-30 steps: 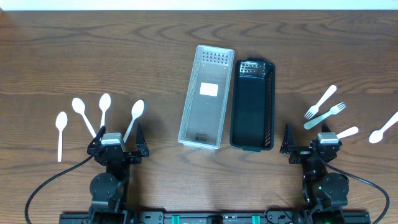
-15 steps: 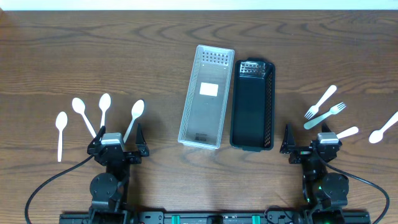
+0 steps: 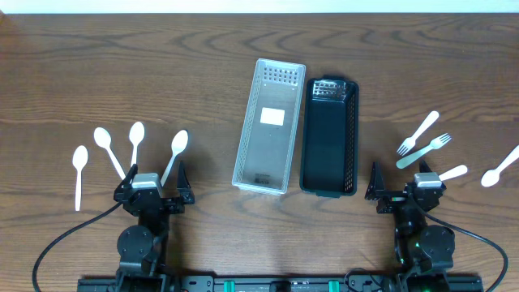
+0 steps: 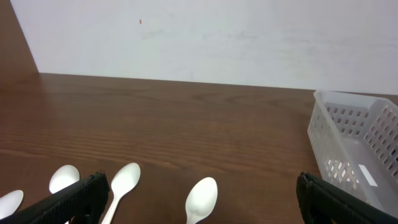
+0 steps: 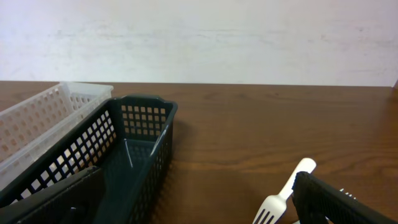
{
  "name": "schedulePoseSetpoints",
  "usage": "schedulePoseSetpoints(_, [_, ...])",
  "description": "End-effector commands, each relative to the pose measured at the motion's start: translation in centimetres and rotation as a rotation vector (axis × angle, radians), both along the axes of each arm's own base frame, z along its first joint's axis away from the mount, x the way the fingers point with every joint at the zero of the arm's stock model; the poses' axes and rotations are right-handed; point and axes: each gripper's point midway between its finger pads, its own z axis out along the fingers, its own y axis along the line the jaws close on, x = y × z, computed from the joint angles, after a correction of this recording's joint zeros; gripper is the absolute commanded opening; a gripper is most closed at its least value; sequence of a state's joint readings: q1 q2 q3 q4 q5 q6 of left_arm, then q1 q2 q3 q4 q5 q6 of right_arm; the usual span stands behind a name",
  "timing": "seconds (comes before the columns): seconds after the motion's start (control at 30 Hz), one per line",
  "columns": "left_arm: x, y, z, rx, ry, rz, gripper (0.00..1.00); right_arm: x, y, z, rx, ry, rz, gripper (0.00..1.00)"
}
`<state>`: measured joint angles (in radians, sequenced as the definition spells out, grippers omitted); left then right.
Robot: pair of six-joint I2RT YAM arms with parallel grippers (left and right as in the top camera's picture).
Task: Pack container
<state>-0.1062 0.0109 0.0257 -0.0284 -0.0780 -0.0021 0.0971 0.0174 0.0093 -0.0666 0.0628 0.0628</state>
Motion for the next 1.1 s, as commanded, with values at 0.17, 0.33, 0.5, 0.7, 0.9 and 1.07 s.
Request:
schedulePoseSetpoints(0.17, [-0.1,0.3,-1.8,0.007,0.053,0.013,0.98,0.0,0.4,-0.2,-0.012,0.003,0.019,0.99])
schedulePoseSetpoints(0.33, [-0.1,0.3,-1.8,0.007,0.053,0.013,0.98,0.0,0.4,0.0,-0.011,-0.003,0.02,0.99])
schedulePoseSetpoints(0.5, [-0.1,0.3,-1.8,0.008,0.053,0.013,0.98,-0.1,0.8,-0.2,-0.01,0.006,0.042,0.99])
schedulePoseSetpoints(0.7, [-0.1,0.3,-1.9,0.007,0.054,0.013,0.98,0.0,0.8,-0.5,0.032,0.019,0.04,0.99])
schedulePoseSetpoints(0.9, [-0.5,0.3,1.2,-0.274,0.077,0.053,0.98,0.2,0.9,1.2,0.173,0.033,0.035,0.99])
schedulePoseSetpoints(1.07, [0.1,0.5,6.1,-0.132,0.201,0.057,0.98,2.0,-1.1,5.5,0.041,0.082,-0.043,0.99])
